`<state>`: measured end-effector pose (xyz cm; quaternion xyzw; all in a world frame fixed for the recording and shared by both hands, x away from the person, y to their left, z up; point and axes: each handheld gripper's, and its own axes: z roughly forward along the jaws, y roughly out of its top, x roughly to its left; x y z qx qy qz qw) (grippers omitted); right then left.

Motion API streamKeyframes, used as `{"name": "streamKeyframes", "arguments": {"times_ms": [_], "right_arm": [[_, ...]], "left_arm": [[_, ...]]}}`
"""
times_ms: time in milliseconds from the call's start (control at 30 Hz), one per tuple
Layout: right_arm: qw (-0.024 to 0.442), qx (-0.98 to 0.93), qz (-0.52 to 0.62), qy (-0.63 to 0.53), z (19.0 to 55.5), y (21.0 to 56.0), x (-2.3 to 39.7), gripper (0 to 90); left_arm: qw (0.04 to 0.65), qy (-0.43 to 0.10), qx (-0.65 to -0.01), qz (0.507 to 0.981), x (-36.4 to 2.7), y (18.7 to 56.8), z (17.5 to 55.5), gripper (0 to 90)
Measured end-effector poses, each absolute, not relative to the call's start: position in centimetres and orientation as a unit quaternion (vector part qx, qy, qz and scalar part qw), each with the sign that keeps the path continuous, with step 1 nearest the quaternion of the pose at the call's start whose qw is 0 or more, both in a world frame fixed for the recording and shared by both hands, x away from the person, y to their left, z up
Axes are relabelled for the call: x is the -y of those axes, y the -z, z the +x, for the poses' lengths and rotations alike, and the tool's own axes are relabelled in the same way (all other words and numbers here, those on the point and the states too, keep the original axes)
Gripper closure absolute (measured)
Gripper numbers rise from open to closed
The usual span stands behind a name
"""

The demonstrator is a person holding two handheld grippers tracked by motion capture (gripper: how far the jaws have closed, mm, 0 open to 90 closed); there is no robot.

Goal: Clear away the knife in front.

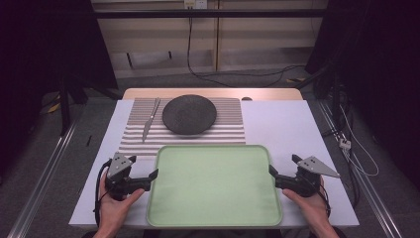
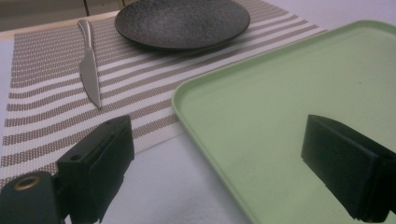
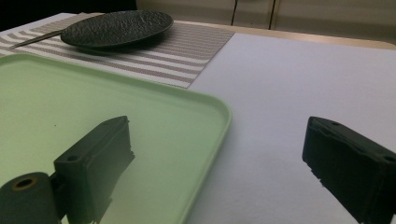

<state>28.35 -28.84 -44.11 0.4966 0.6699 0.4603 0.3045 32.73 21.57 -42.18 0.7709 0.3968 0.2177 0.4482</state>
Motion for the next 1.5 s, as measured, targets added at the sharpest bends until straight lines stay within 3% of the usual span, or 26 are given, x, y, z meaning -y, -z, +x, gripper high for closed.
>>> {"name": "streamKeyframes", "arguments": {"times_ms": [500,1500], "right_arm": [[0.289,-0.68,0.494,-0.458,28.6,44.2,28.6,7.4],[0.288,-0.68,0.505,-0.447,28.8,44.5,29.0,7.6]], "left_arm": [[0.436,-0.212,-0.418,0.768,-22.0,41.3,33.8,9.2],[0.417,-0.208,-0.431,0.773,-22.4,39.8,39.7,10.9]]}}
